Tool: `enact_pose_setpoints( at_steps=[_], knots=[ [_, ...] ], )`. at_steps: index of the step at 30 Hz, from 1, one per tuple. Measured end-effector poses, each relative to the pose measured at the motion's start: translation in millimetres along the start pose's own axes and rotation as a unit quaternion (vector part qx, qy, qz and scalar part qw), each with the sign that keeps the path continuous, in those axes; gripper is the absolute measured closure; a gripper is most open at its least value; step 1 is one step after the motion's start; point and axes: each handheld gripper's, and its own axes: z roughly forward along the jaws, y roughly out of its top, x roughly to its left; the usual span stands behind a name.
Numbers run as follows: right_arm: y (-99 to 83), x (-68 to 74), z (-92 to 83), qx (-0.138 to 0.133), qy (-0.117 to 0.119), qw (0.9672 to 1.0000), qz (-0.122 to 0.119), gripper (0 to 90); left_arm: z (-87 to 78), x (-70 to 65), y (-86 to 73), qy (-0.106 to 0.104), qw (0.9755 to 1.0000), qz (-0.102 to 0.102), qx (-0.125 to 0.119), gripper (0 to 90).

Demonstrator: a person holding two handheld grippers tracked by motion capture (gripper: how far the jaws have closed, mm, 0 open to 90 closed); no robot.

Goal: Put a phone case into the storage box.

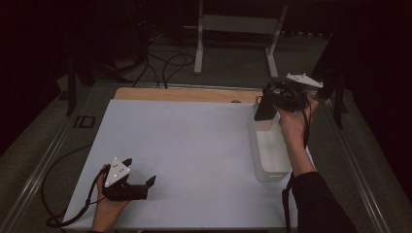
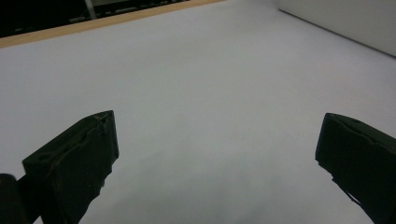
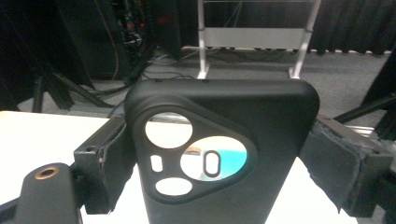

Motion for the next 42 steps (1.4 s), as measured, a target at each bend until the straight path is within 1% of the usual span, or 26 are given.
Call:
enact_pose_setpoints(
  at_steps=[2,4,8,10,13,15,22,28,35,42],
  knots=[
    [-2.7,-2.5,4.8,0.006,-0.013,0.9999,-0.003,15.0,0.0,0.0,0.0,0.000,1.0000,0.000,0.000,0.0],
    [-4.3,-3.8,7.2,0.009,-0.019,0.9998,-0.007,15.0,-0.2,0.0,0.1,0.001,1.0000,-0.001,-0.001,0.0],
    [-7.7,-6.8,11.2,0.014,-0.024,0.9996,-0.001,14.9,0.1,-0.1,0.1,0.000,1.0000,-0.001,-0.001,0.0],
    [-9.7,-7.8,14.0,0.017,-0.028,0.9994,-0.004,14.9,0.4,-0.2,0.1,-0.001,1.0000,-0.001,0.000,0.0],
    [-12.8,-9.1,18.1,0.023,-0.032,0.9992,-0.002,14.8,0.0,-0.1,0.1,0.000,1.0000,-0.001,-0.001,0.0],
    [-15.9,-9.6,21.6,0.026,-0.036,0.9990,0.004,14.8,-0.1,-0.1,0.1,0.000,1.0000,-0.001,-0.001,0.0],
    [-27.3,-9.0,32.0,0.041,-0.042,0.9983,0.008,14.6,0.9,-0.1,0.3,-0.001,1.0000,-0.001,-0.002,0.0],
    [-34.6,-12.4,38.0,0.051,-0.048,0.9975,0.013,14.6,1.5,-0.1,0.3,-0.003,1.0000,0.000,-0.001,0.0],
    [-40.9,-10.3,43.5,0.060,-0.050,0.9969,0.008,14.5,0.5,-0.6,0.3,-0.002,1.0000,0.000,-0.003,0.0],
    [-43.4,-6.6,46.3,0.064,-0.047,0.9968,0.005,14.5,0.4,-0.5,0.3,-0.001,1.0000,-0.001,-0.003,0.0]
  ],
)
